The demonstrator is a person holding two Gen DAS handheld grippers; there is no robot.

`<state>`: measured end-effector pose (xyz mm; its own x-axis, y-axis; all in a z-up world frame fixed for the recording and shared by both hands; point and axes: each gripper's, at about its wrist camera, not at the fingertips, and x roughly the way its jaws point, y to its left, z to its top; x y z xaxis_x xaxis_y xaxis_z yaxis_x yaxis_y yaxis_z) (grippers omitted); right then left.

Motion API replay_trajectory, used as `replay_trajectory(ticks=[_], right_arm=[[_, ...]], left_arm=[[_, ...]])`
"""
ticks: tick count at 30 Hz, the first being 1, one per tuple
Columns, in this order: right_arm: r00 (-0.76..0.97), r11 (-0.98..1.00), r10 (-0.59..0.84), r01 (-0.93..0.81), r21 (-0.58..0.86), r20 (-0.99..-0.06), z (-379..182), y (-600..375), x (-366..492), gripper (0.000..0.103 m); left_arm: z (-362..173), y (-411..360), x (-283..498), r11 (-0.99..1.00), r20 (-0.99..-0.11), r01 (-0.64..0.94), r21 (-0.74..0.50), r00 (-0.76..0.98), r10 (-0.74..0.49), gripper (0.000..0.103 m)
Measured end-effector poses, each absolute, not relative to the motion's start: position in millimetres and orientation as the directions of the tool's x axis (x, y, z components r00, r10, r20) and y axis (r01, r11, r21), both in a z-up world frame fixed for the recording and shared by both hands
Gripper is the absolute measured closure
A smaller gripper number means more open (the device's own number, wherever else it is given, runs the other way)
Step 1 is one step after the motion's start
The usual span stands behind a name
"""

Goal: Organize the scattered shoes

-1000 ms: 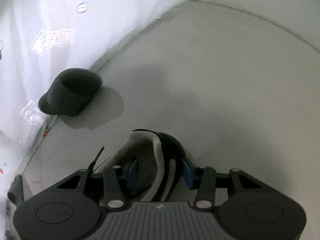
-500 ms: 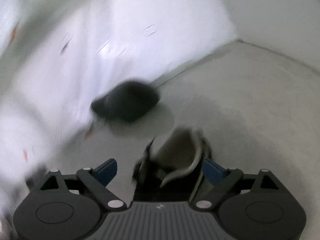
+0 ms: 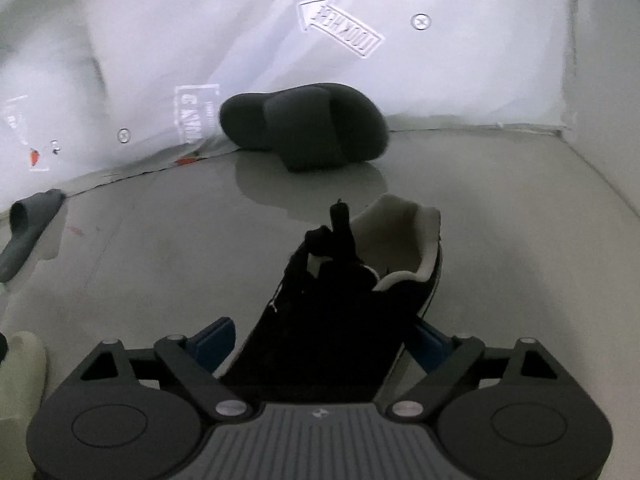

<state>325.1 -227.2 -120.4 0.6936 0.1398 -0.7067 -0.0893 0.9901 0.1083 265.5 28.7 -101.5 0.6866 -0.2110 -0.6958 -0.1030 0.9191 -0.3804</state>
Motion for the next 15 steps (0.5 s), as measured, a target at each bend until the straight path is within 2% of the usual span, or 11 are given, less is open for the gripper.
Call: replay_trajectory(ticks=[10,15], right_arm=[[0.657,0.933,0.317,-0.344,0.102,-0.684,-119.6,-182.0,333.6,0.012],[0.651,0.923,0.336,-0.370,0.101,-0.681,-118.7,-164.7,341.4,0.012]], left_arm=[[-98.1,22.4,266.0,0.926,-0.684,-0.075,-0.369,0.696,-0.216,0.056],[-96.4,28.3,262.8,0.924,-0.676,-0.103,-0.369,0.711,-0.192,0.056]])
